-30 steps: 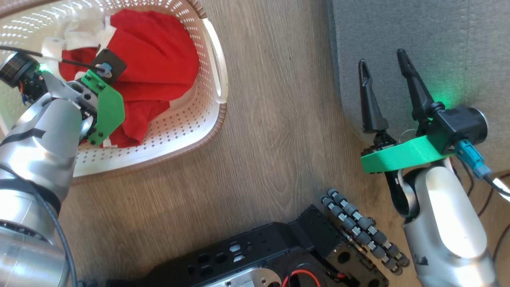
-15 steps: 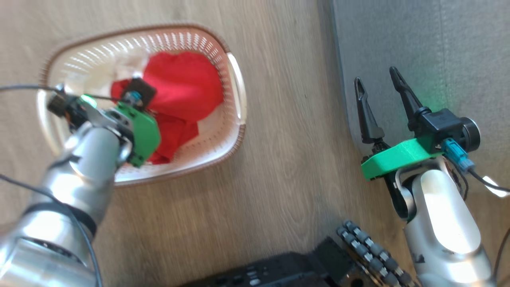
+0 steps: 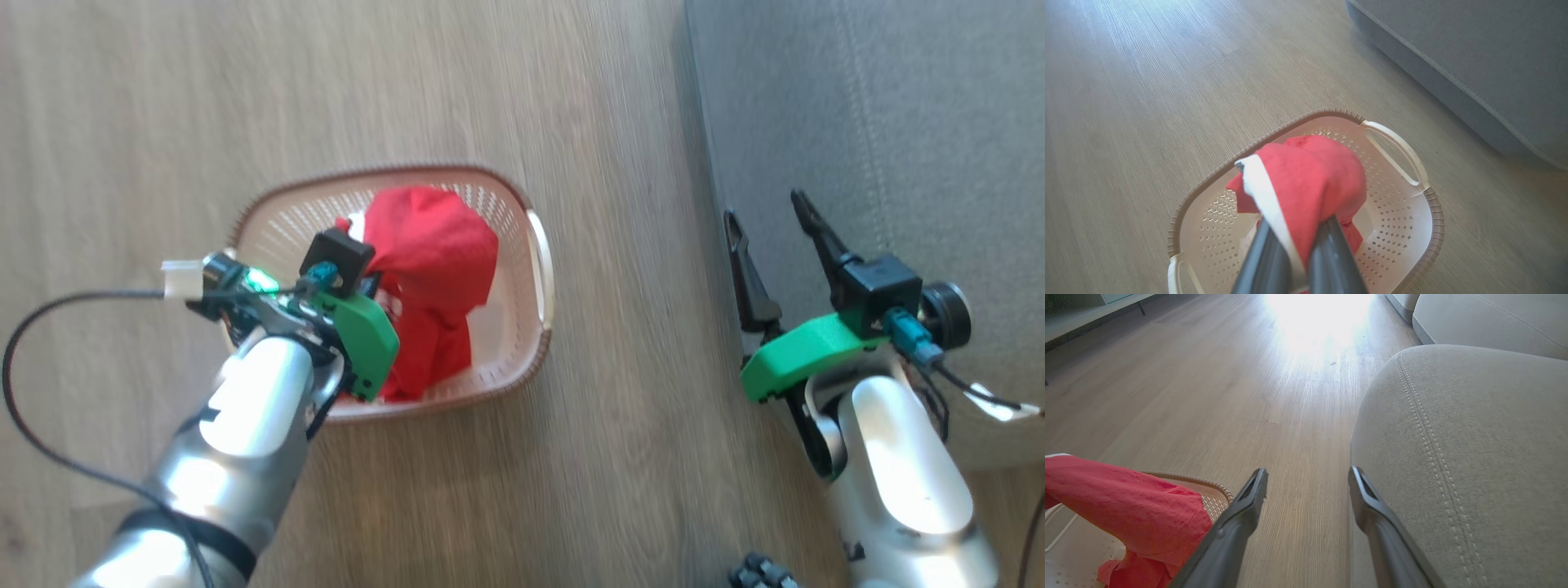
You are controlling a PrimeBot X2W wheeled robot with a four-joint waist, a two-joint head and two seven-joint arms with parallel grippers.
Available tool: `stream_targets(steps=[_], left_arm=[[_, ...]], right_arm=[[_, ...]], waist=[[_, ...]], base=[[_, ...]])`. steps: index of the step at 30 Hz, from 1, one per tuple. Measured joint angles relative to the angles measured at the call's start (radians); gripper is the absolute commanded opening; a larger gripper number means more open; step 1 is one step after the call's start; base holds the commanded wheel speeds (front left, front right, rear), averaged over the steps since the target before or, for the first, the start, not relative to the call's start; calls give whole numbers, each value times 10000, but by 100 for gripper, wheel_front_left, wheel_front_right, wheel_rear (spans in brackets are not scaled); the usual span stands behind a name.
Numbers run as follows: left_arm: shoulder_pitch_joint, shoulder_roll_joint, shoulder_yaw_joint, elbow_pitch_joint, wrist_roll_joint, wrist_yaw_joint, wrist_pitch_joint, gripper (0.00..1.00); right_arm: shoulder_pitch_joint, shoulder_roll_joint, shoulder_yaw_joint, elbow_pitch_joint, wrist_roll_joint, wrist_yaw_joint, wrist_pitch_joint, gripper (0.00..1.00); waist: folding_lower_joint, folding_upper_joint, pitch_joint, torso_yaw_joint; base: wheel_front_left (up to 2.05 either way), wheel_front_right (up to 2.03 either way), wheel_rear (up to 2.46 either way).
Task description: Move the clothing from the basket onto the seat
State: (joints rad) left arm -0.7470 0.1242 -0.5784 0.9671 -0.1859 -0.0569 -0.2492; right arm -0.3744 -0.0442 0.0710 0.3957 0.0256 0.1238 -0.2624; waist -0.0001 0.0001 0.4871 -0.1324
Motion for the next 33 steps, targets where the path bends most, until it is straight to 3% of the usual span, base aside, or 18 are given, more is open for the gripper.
stream_targets(steps=[18,33], left_arm=[[2740,-533,3218,-5032,69,104,0,0],[3537,-838,4282,-8155,389,-198,-29,0]], right_arm=[[970,-13,15,863,23,0,2,100],[1789,-15,259,686,286,0,21,100]], waist=[[0,0,-2925,744],[0,0,-4259,1164]], base=[[0,0,0],[0,0,0]])
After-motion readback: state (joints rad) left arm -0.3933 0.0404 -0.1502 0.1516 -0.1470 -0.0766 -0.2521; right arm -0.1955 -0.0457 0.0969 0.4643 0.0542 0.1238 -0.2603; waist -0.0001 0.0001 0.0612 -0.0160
